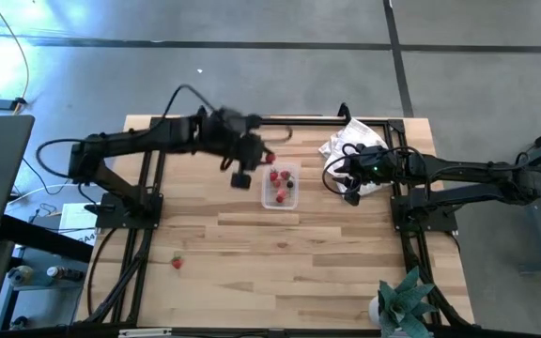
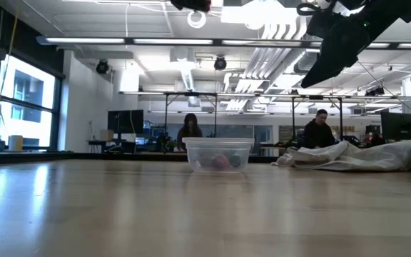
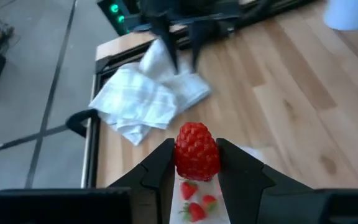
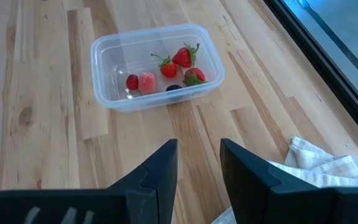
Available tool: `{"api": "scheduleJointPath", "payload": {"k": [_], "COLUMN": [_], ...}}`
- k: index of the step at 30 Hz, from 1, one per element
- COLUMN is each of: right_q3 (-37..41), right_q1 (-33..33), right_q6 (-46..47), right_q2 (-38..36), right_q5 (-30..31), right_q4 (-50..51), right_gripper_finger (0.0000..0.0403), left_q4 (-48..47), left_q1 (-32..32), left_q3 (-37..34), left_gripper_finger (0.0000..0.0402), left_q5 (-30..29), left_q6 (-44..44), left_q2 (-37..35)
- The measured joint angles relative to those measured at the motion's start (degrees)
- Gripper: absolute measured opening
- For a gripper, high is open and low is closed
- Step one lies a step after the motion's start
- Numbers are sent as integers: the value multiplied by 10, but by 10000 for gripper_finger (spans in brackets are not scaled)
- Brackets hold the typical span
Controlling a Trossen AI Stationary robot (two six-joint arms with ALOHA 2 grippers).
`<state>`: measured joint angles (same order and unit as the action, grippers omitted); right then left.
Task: Pick and placing Produce into tupperware
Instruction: Put the raspberry into the transparent container
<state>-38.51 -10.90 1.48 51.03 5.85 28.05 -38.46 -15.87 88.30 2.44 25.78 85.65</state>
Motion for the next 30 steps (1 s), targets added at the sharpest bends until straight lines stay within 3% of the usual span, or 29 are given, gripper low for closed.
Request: {"api": "scheduleJointPath", "payload": {"k": [8, 14, 20, 30], "right_q3": [0, 0, 0, 0], "right_q1": [0, 0, 0, 0], "right_q6": [0, 0, 0, 0], "right_q2": [0, 0, 0, 0], "right_q5": [0, 0, 0, 0], "right_q4": [0, 0, 0, 0], "right_gripper_finger": [112, 112, 112, 112], "left_q4": [-16, -67, -52, -29], "left_q1": [-77, -78, -74, -66], "left_q3": [34, 52, 55, 55], "left_gripper_finger": [97, 97, 97, 97], "left_q5": [76, 85, 91, 94], "left_q6": [54, 95, 114, 128], "left_q2": [117, 226, 301, 363]}}
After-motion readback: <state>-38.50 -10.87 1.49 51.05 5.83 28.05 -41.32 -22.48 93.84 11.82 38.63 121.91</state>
